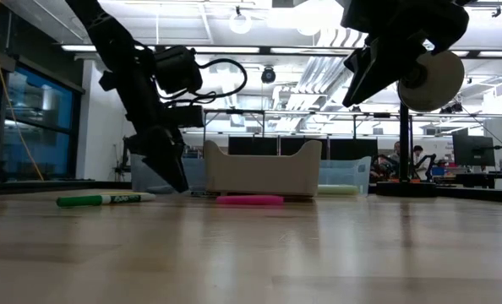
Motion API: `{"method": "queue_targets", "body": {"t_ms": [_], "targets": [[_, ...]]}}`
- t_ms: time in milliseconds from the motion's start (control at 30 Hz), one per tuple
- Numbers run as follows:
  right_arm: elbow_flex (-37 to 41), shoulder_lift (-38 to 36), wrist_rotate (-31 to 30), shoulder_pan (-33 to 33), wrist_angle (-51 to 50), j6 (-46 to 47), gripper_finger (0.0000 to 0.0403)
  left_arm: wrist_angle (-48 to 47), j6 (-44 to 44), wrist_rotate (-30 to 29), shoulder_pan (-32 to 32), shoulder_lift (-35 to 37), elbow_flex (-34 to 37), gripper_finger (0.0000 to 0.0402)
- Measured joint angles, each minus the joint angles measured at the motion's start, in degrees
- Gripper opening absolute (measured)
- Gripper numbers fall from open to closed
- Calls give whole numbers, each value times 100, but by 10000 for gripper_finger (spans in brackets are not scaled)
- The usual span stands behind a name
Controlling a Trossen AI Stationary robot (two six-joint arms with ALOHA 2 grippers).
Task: Pick & Place Markers
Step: Put the black marker into the black bin
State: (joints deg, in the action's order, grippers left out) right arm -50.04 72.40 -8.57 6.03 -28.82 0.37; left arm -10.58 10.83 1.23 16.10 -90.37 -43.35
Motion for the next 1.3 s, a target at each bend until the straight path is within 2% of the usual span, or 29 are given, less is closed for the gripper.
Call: {"method": "queue_targets", "body": {"t_ms": [767,900,1167,1300], "targets": [[0,0,40,-1,-12,93,139,145,-139,90,2,-249,-4,125],[0,0,40,-1,-34,93,139,125,-213,127,2,-249,-4,102],[0,0,150,-1,-95,113,139,73,-361,269,2,-249,-4,22],[0,0,149,-1,-113,106,139,55,-382,355,4,-249,-9,19]]}}
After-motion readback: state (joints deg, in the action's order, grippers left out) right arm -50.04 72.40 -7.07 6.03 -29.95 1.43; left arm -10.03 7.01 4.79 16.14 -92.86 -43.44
